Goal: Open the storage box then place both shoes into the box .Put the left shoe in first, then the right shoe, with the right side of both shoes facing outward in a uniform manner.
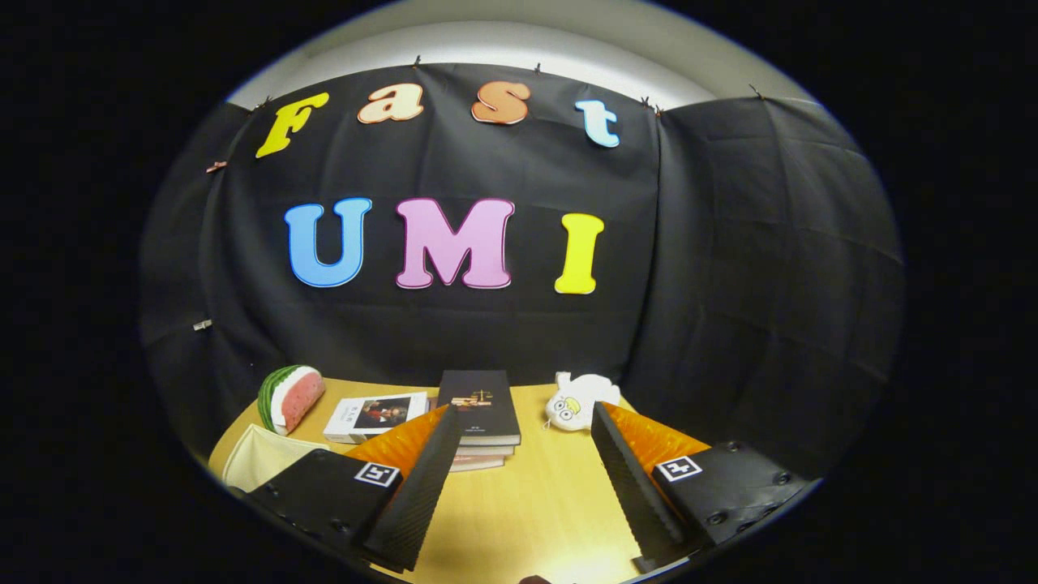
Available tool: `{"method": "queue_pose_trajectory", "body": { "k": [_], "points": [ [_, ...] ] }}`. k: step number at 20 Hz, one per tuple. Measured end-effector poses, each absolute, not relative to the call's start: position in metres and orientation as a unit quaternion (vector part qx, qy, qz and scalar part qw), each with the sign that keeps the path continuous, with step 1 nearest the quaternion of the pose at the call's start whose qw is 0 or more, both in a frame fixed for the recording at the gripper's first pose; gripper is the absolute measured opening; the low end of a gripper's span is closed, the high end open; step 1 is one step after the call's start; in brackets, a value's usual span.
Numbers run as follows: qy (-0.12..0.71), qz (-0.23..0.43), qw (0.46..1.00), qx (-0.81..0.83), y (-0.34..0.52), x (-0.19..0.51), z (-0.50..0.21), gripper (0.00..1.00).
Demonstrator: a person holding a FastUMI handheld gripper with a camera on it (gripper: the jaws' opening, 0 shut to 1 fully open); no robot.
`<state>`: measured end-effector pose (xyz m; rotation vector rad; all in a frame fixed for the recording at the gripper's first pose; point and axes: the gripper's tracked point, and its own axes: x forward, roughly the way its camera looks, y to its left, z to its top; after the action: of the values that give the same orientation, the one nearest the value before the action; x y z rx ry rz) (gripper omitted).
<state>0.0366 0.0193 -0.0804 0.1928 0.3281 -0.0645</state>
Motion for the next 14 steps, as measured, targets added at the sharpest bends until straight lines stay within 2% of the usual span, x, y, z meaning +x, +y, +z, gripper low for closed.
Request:
{"method": "queue_pose_trajectory", "body": {
  "k": [4, 8, 14],
  "points": [
    [0.125, -0.038, 0.989, 0.073, 0.005, 0.023, -0.054, 0.96],
    [0.096, -0.043, 0.992, 0.072, 0.002, 0.011, -0.035, 0.98],
    [0.112, -0.016, 0.989, 0.099, 0.023, 0.002, -0.041, 0.98]
  ]
}}
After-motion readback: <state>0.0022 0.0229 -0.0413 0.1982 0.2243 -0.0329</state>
